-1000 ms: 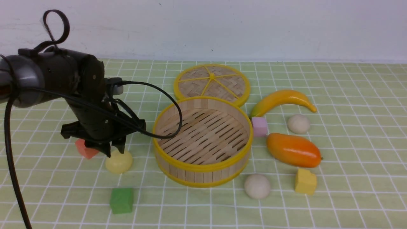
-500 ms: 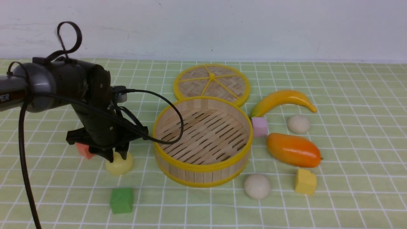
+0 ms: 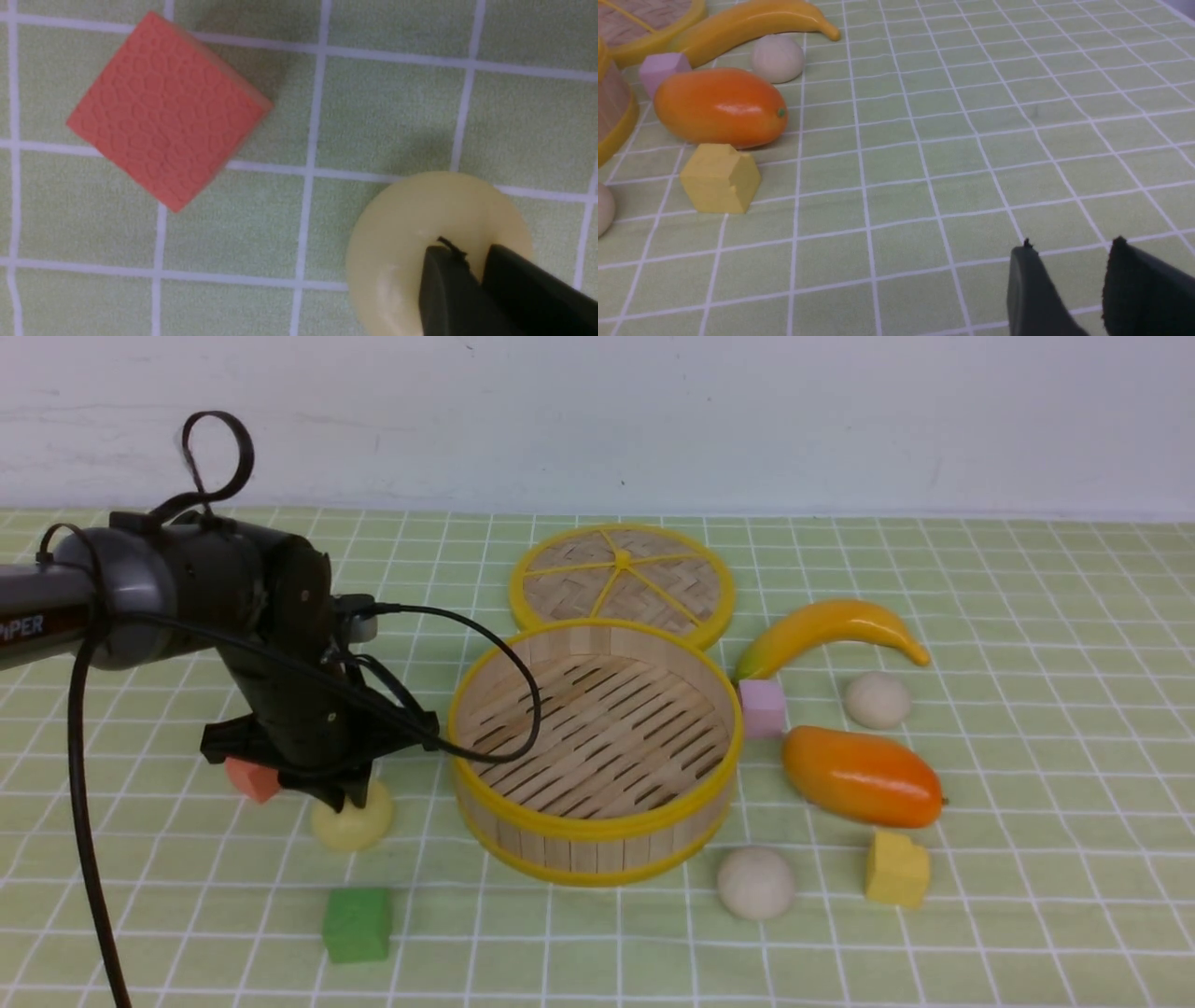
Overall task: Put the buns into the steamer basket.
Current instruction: Use the left arm to grab a steamed stuffed bun, then use the left arm to put the steamed stuffed bun into the steamer
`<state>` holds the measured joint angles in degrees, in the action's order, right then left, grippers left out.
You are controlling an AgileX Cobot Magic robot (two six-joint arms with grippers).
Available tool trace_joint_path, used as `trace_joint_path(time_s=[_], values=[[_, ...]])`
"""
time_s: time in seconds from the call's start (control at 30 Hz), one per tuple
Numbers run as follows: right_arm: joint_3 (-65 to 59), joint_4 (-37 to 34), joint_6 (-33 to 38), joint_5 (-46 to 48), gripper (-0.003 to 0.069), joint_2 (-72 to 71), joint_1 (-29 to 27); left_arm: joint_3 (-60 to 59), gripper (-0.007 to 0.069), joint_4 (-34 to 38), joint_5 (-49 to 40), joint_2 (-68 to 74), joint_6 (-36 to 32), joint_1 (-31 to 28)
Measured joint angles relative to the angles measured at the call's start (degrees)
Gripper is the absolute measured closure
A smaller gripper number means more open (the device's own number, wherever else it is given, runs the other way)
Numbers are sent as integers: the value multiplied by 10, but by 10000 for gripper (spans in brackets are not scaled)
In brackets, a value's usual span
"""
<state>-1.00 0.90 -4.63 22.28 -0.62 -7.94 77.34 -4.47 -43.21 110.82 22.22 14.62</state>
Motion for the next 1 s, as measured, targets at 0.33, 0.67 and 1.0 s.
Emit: trace_joint_path(time_s=[0.33, 0.67, 1.0], values=[[0, 0, 0, 0, 420, 0, 0, 2, 638, -1, -16, -5, -14, 0], [0, 0, 0, 0, 420, 0, 0, 22, 638, 2, -38, -63, -15, 0], [0, 0, 0, 0, 420, 0, 0, 110, 638, 150, -51, -74, -84, 1]])
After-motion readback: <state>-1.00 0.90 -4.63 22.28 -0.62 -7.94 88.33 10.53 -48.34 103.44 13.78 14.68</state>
